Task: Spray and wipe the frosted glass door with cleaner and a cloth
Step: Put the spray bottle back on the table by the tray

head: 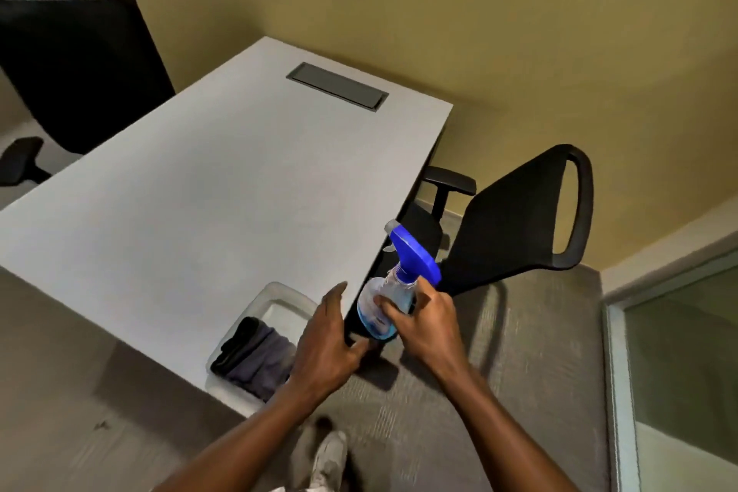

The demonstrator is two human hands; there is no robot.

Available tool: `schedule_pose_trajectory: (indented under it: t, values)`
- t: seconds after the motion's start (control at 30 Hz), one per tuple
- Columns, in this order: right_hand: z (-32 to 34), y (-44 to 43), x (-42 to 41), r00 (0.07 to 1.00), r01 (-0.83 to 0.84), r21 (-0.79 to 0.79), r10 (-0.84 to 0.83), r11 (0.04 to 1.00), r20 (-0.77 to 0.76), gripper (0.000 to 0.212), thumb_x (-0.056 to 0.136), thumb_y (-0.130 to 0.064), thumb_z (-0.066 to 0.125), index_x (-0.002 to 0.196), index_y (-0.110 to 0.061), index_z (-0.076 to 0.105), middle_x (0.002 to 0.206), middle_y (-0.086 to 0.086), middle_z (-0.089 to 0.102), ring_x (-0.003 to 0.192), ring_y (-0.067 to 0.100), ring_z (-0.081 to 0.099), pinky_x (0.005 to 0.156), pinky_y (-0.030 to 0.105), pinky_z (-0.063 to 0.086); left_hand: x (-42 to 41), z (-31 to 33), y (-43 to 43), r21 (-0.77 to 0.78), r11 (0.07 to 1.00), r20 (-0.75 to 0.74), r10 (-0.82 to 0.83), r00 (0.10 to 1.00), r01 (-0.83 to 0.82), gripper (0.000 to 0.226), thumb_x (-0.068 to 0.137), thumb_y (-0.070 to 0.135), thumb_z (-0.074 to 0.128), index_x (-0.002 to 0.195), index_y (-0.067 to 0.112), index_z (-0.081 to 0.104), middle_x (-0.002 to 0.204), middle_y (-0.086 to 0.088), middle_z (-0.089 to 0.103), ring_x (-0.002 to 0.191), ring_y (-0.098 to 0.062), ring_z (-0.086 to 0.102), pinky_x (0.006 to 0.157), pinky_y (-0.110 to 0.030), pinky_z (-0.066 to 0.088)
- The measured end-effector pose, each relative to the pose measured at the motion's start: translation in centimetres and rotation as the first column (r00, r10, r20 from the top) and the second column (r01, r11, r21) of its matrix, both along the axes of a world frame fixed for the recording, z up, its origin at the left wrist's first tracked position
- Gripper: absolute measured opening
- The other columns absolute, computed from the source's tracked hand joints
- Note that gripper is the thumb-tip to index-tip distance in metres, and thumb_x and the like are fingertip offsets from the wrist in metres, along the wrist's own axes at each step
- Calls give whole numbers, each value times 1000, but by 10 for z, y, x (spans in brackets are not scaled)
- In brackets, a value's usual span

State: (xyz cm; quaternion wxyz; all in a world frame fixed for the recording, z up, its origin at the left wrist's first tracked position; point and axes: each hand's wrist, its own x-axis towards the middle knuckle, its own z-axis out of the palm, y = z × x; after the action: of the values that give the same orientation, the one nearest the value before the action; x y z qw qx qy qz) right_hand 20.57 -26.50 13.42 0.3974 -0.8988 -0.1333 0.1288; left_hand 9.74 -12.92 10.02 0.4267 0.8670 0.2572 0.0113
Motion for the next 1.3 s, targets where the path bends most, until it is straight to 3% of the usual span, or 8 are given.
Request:
schedule_pose_trajectory:
  t: [0.1,0.2,0.23,0.4,0.53,0.77,1.17,1.3]
  values:
    - [-14,28,12,997,-71,3,71,997,-23,44,89,-42,89,113,-9,74,101,7,79,86,22,73,78,34,61,-21,-20,27,97,989,-116,124,985,-113,110,91,46,88,174,14,24,180,-13,35,164,-35,39,133,-48,36]
    - [-30,51,27,989,-137,11,137,991,-48,43,92,-41,87,116,-10,71,94,-5,71,74,2,63,65,8,50,-43,-33,43,193,964,-227,227,947,-185,121,87,59,88,174,8,22,187,-18,18,174,-38,19,140,-51,23]
    - [-35,59,32,986,-158,5,158,987,-56,41,93,-41,86,115,-12,69,90,-9,68,72,-3,60,63,8,46,-50,-36,49,219,955,-259,256,931,-202,126,84,64,88,174,7,22,187,-20,15,175,-39,15,141,-52,21]
    - [-66,89,55,968,-237,-19,234,971,-91,47,93,-39,86,125,-10,67,91,-15,63,79,-5,61,77,20,58,-85,-49,60,264,917,-398,386,833,-299,162,64,91,82,177,6,4,188,-22,-6,177,-37,-5,143,-50,10]
    - [-86,106,62,958,-285,-42,283,957,-50,53,92,-43,86,130,-10,68,105,-4,69,96,16,70,94,40,63,-98,-57,66,253,920,-485,389,783,-300,176,56,95,82,176,6,-10,187,-25,-12,177,-39,-1,142,-50,12]
    - [-107,130,67,951,-300,-50,294,953,-96,60,93,-38,85,139,-6,64,130,14,76,120,31,74,105,47,62,-100,-60,73,249,927,-523,371,767,-279,173,61,91,84,176,2,-10,188,-21,-6,177,-36,7,143,-49,14]
    - [-119,144,60,953,-296,-102,287,950,-94,60,98,-31,82,147,-7,56,137,18,73,128,37,71,110,54,60,-98,-69,75,239,918,-512,395,763,-316,173,59,89,87,176,4,-7,189,-17,0,177,-33,7,143,-45,12]
    - [-119,145,60,956,-290,-76,286,954,-58,62,99,-33,80,149,-11,51,135,18,73,124,38,72,105,54,60,-101,-73,73,210,915,-485,403,776,-344,174,58,86,90,176,5,-8,189,-17,-3,178,-33,3,144,-46,12]
